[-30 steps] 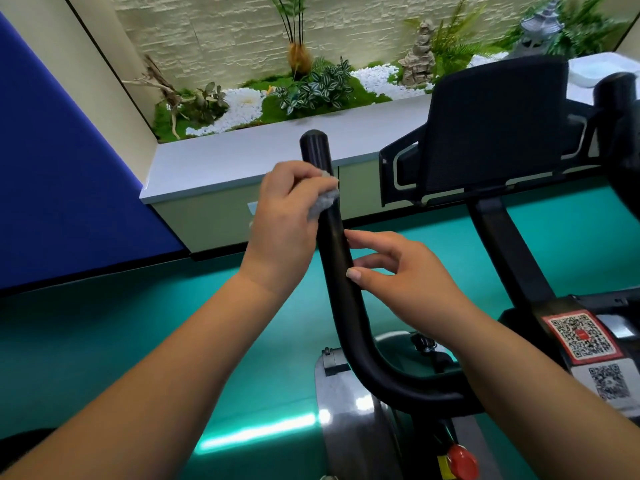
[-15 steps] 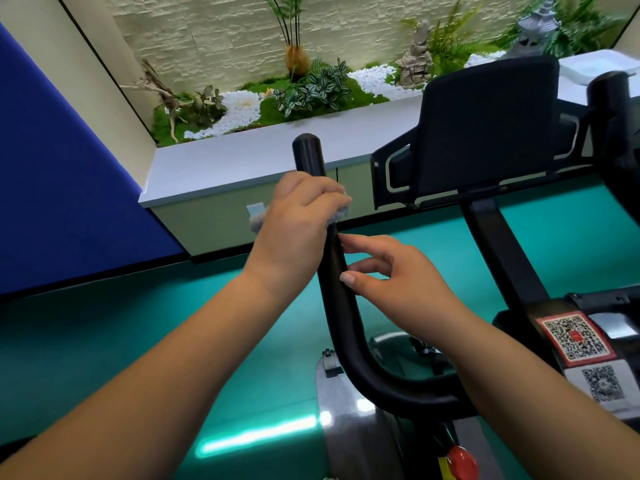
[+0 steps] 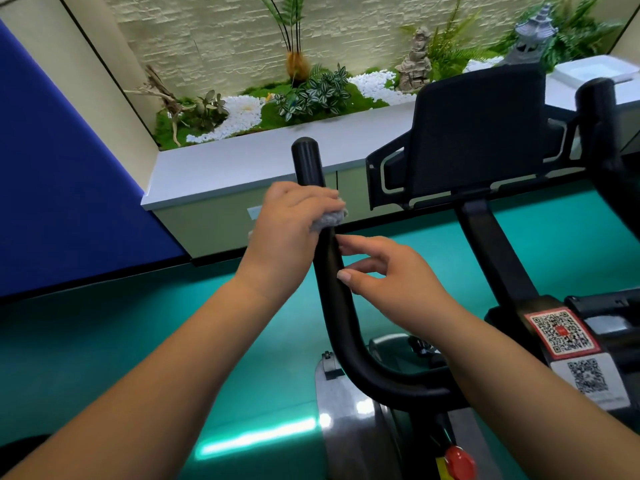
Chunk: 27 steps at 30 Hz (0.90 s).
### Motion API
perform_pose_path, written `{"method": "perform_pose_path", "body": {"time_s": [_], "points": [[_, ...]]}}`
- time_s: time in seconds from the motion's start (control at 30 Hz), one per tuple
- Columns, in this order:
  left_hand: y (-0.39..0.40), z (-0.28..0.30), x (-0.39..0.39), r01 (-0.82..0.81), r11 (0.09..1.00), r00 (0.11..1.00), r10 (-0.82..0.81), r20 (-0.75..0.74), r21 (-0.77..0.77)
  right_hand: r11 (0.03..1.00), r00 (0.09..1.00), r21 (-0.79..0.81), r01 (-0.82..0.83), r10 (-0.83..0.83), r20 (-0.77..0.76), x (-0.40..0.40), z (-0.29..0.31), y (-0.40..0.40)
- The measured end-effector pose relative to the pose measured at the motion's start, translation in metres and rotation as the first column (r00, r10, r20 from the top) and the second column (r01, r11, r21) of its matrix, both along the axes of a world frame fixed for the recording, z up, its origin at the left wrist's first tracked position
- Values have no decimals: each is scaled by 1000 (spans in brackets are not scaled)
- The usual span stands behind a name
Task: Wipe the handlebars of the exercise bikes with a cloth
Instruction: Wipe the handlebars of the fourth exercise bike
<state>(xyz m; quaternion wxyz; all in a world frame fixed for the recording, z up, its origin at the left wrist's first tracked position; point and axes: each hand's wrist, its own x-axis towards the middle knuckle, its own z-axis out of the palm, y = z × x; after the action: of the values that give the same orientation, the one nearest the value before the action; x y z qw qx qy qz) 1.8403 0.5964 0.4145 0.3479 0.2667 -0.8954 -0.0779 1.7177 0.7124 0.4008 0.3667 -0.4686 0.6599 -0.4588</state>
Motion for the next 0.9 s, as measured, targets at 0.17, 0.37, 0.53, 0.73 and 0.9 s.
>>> {"method": "perform_pose_path", "body": {"time_s": [0.17, 0.37, 0.53, 0.73, 0.9], "points": [[28, 17, 14, -108, 864, 972, 196, -130, 492, 992, 993, -45, 114, -115, -28, -2, 2, 4], [68, 27, 27, -41, 669, 837, 428, -340, 742, 958, 975, -192, 214, -198, 102, 13, 24, 27], [96, 36, 37, 44, 612, 744, 507, -435, 789, 973, 977, -232, 13, 37, 208, 48, 31, 42], [125, 32, 63, 32, 552, 658, 616, -433, 834, 948, 963, -262, -183, 226, 145, 77, 28, 61], [137, 25, 96, 104, 477, 633, 645, -428, 873, 952, 969, -229, -205, 231, 92, 102, 19, 72]]}}
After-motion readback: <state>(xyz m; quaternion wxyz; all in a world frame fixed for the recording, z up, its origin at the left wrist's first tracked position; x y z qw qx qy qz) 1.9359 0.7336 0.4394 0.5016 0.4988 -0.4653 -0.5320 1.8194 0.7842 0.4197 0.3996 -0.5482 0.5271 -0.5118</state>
